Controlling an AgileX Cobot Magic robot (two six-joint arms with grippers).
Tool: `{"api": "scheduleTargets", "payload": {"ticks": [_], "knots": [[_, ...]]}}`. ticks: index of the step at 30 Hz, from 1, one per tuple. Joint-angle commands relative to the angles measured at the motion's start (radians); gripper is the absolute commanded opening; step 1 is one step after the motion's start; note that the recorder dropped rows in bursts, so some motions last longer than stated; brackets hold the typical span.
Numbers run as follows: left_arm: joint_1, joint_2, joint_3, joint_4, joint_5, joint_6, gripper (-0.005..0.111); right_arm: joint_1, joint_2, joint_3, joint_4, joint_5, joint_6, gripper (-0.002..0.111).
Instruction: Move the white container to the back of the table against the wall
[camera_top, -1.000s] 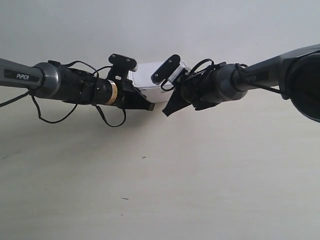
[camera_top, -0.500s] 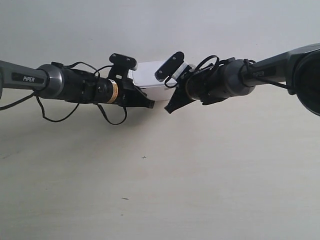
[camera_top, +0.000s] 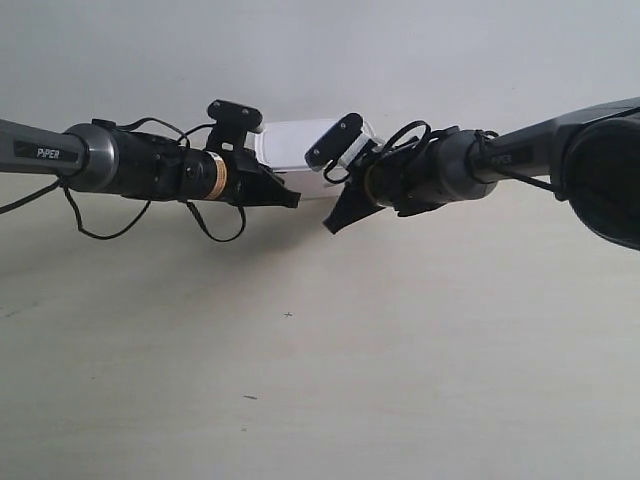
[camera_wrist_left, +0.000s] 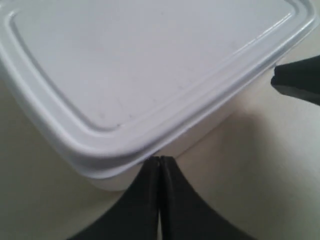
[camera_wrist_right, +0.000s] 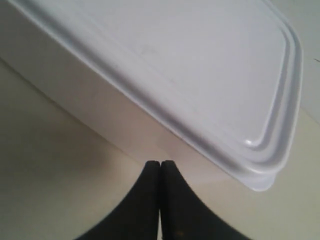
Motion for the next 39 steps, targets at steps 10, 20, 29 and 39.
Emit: {"api": "scheduleTargets", "payload": {"ticks": [10,20,29,39], "knots": [[0.020,0.050,-0.074,-0.004,0.000,-0.012,0.000,-0.001,0.006,-0.053,0.003,-0.022,-0.005,0.000],[0.022,0.066,-0.097,-0.005,0.000,-0.011,0.000,-0.001,0.033,-0.103,0.003,-0.022,-0.005,0.000],[0.031,0.067,-0.125,-0.005,-0.003,-0.011,0.000,-0.001,0.064,-0.147,0.000,-0.021,-0.014,0.000],[0.037,0.122,-0.202,0.001,-0.003,-0.026,0.000,-0.001,0.081,-0.165,-0.026,-0.017,-0.031,0.000]]}}
